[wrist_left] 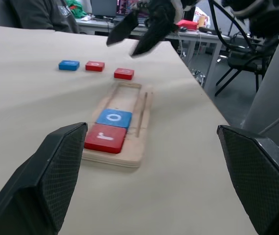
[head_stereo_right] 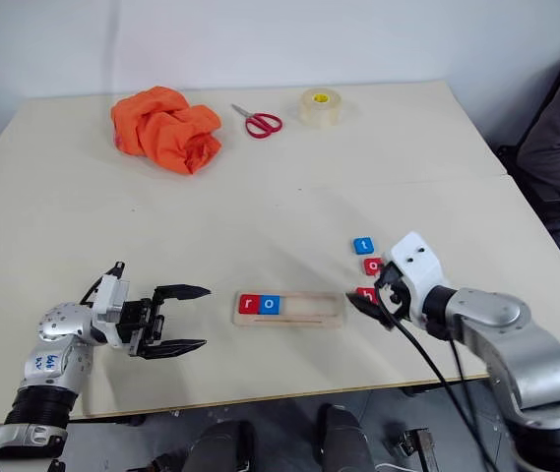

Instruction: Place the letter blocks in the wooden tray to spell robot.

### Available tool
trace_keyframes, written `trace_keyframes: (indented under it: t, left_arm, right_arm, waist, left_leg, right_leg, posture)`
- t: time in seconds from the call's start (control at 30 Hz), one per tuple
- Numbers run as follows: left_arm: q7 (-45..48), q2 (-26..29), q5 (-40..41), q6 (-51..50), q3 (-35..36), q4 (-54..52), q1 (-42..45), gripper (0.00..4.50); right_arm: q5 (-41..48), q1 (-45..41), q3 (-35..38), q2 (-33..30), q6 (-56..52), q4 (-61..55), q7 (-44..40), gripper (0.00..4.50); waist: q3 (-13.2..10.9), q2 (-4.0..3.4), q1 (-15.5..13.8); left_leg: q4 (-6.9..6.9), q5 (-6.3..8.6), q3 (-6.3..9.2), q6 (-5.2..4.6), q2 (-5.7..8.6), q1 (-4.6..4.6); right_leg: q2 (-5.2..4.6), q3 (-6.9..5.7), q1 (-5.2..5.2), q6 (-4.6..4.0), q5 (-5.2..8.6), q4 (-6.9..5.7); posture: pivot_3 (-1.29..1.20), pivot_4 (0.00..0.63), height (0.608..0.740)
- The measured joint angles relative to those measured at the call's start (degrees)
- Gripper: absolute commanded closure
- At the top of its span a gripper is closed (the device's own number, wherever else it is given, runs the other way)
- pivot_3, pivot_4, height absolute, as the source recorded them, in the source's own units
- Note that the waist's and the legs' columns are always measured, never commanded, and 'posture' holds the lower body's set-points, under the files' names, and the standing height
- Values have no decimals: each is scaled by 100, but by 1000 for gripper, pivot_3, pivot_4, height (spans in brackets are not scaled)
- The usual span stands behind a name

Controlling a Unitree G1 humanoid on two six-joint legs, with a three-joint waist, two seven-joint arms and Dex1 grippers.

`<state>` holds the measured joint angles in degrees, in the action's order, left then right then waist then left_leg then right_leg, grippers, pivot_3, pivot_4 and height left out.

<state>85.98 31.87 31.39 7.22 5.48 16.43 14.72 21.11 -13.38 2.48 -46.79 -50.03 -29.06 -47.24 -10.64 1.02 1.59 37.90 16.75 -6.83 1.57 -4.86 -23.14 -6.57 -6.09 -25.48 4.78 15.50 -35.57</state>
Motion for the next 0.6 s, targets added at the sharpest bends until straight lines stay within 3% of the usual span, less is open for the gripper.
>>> trace_keyframes:
  t: [0.23, 0.6]
  left_arm:
    - [-9, -55, 0, 36, 26, -229, -168, 0]
    - [-241, -60, 0, 39, 135, -538, -471, 0]
  right_arm:
    - [-506, -716, -909, -343, 1655, 1497, -1174, 35]
    - [-1050, -1087, -1407, -357, 2545, 2552, -1926, 35]
  waist:
    - [-2, 3, -4]
    - [-2, 3, -18]
  left_leg:
    - [16, -1, -7, 2, 0, 1]
    - [26, -1, -10, 3, 0, 0]
  right_leg:
    - [-2, 3, 0, 9, -5, -6]
    - [-5, 3, 0, 8, -6, -11]
  posture:
    - [0, 150, 740]
    - [0, 150, 740]
